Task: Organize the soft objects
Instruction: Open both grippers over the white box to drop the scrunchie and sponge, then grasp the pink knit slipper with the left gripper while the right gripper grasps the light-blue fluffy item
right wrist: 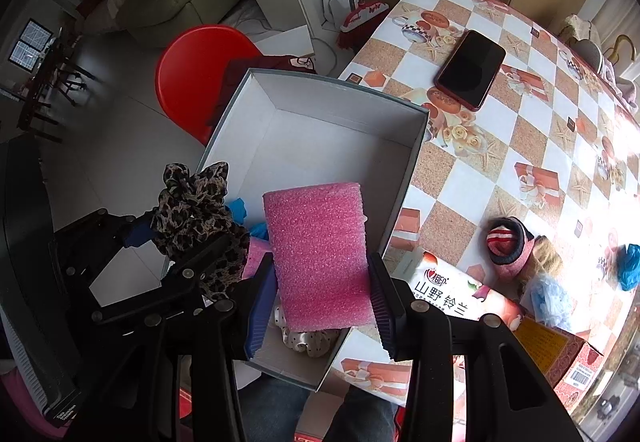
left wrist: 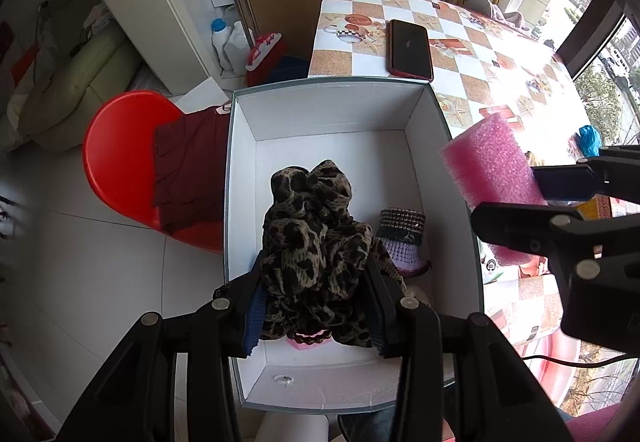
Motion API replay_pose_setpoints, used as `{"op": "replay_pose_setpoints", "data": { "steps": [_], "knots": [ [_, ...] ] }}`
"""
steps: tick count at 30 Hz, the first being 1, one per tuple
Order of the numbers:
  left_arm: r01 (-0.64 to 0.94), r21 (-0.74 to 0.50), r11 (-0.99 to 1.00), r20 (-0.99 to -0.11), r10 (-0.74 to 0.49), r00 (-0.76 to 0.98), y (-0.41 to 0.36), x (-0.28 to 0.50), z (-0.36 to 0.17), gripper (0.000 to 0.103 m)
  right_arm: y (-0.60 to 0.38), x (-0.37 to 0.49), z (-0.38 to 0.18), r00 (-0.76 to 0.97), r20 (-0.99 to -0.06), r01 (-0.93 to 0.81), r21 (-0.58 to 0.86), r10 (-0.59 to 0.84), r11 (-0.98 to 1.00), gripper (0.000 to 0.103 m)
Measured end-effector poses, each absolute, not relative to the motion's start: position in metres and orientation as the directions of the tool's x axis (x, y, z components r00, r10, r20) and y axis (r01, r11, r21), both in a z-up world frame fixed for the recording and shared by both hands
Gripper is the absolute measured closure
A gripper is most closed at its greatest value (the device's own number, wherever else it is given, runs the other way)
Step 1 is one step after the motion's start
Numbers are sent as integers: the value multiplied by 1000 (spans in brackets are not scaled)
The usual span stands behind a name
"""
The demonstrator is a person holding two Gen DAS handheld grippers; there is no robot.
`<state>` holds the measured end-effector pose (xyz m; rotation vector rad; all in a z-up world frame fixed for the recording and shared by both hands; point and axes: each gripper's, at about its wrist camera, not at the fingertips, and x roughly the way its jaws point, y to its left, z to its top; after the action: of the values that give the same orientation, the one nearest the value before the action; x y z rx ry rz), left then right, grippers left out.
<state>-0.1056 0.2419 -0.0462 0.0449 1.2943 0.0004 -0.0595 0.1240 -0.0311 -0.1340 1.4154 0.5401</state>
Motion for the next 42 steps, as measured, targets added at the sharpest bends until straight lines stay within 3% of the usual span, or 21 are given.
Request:
{"op": "replay_pose_setpoints", "data": {
  "steps": [17, 19, 20, 22, 23, 24, 29, 40, 42],
  "knots": [
    [19, 26, 999, -962, 20, 271, 242, -105, -54, 54, 126, -45, -37, 53, -955, -416, 246, 293, 875, 57],
    [15, 24, 1000, -962, 19, 271, 242, -105, -54, 48, 128, -42, -37, 51, -952, -418, 253, 301, 872, 57],
    [15, 18, 1000, -962, 14, 272, 242, -105, -53, 40, 128, -41, -37, 47, -951, -418, 261, 307, 870, 56],
    [8, 6, 1000, -961, 3, 278, 242, -105, -52, 25, 128, -39, -37, 39, -948, -409, 275, 317, 870, 39],
    [6, -7, 1000, -958, -9, 288, 242, -106, -50, 21, 126, -38, -36, 43, -946, -402, 278, 321, 873, 16],
    [6, -19, 1000, -956, -20, 294, 243, -106, -49, 20, 124, -37, -35, 51, -944, -393, 281, 326, 875, 6],
    [-3, -60, 998, -959, -56, 277, 238, -99, -44, 0, 101, -30, -31, 47, -946, -320, 289, 320, 902, 5],
    [265, -86, 960, -952, -158, 261, 126, -44, -13, 0, -74, -17, 10, 124, -944, 2, 309, 307, 951, 5],
    [315, -66, 947, -961, -145, 234, 97, -29, -21, 0, -114, -13, 14, 141, -949, 61, 291, 280, 955, 1]
  ]
}}
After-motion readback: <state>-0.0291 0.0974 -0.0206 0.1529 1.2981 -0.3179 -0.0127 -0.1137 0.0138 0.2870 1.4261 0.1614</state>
